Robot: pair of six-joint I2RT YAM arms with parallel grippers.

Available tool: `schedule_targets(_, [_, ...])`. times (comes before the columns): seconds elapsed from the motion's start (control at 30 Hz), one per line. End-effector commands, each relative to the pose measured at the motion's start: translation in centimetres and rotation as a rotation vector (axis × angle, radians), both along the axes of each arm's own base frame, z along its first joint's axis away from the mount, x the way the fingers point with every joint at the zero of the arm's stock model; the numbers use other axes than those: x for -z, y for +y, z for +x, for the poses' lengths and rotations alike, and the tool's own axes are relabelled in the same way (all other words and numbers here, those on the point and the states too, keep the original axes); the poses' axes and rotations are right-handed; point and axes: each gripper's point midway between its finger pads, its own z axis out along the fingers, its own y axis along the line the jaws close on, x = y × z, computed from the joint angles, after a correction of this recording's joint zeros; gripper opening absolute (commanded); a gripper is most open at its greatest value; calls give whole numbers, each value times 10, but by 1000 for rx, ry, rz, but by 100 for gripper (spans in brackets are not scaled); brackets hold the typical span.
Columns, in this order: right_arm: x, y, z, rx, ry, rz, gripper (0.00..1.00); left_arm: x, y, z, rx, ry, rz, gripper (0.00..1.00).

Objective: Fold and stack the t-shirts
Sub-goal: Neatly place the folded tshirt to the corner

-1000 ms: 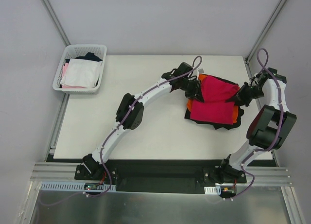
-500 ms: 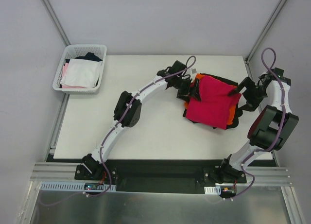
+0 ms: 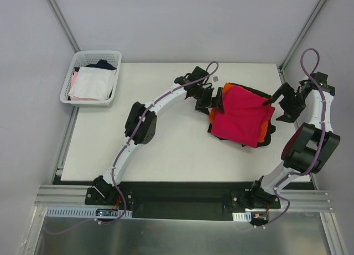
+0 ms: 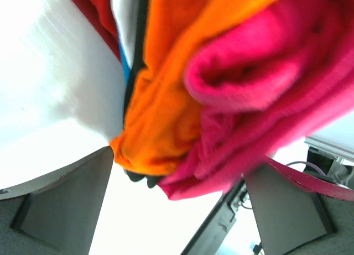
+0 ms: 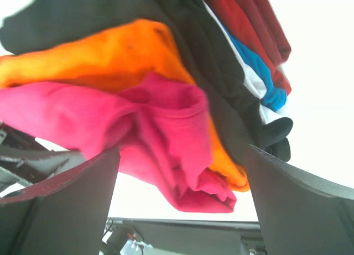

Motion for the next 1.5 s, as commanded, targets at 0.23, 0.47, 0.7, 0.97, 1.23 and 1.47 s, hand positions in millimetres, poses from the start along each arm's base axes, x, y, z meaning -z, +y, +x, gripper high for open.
schedule_targets(0.23, [-78, 6, 7, 16, -189, -23, 96, -133, 23, -25, -32, -153, -99, 99])
schedule_targets(0.47, [-92, 38, -7, -31, -214, 49, 74, -140, 61, -46, -54, -169, -50, 99])
schedule_targets(0.7, [-58, 82, -32, -110, -106, 92, 1, -123, 96, -61, -60, -156, 40, 99])
schedule_targets(0.97, [-29, 116, -3, -190, -70, 86, 1, -105, 119, -82, -45, -123, 124, 99])
schedule_targets(1.23, [0, 120, 58, -231, -35, 155, 1, -95, 143, -103, -58, -99, 191, 99])
schedule_targets(1.47, [68, 124, 95, -195, 91, 253, 1, -95, 158, -116, -84, -70, 238, 99])
